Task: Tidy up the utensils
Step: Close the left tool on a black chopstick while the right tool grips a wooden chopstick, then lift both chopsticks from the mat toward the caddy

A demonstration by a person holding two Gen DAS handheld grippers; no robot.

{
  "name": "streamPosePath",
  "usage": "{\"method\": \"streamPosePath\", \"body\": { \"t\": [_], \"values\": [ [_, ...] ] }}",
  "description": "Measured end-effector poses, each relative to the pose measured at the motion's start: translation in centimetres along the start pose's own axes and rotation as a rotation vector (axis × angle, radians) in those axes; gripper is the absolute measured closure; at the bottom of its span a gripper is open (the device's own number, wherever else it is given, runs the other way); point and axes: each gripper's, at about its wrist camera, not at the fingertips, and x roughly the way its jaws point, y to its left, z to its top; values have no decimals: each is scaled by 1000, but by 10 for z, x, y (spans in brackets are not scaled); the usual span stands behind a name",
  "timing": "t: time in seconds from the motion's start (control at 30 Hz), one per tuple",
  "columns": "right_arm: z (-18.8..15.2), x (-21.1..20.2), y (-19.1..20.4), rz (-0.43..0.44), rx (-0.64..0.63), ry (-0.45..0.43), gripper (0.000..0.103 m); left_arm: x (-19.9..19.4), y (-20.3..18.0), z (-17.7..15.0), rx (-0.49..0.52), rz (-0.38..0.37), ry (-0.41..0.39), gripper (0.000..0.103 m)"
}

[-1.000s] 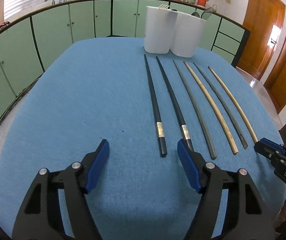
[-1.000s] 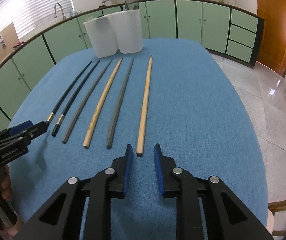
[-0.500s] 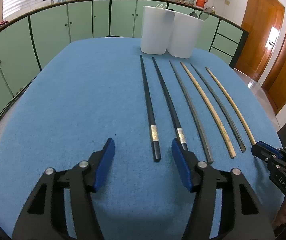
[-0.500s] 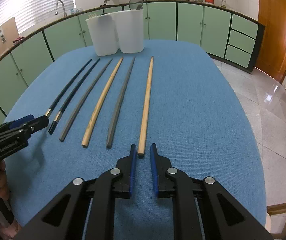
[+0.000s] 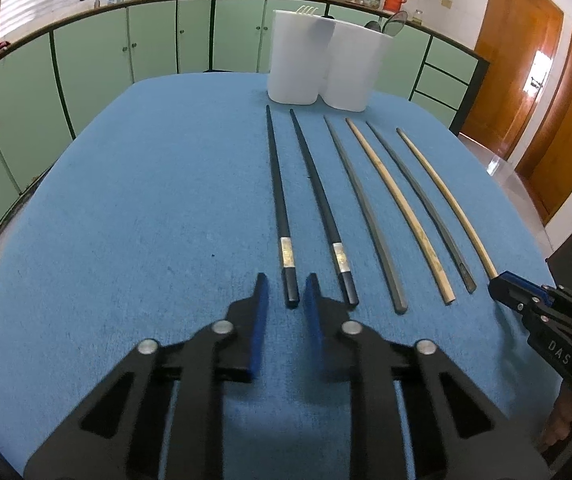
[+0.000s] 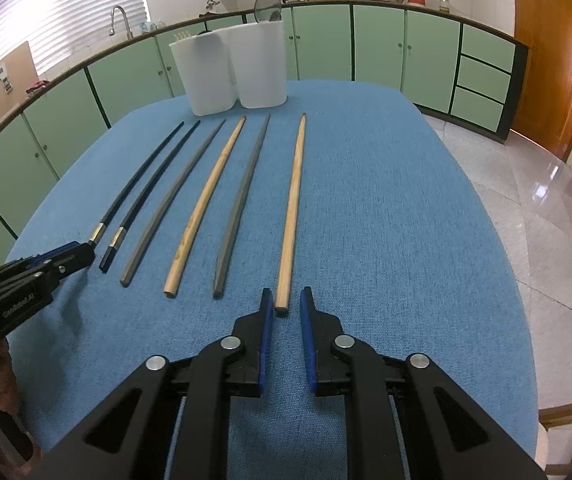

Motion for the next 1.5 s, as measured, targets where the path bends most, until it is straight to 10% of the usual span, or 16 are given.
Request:
{"method": "streamPosePath", "body": {
  "t": [0.83,1.5],
  "values": [
    [6,-4,5,-34,-9,4,96,-10,-8,4,36,41,-11,97],
    [62,-87,-4,-31,-42,-188,96,-105,-17,66,123,82,-278,97]
  ]
}}
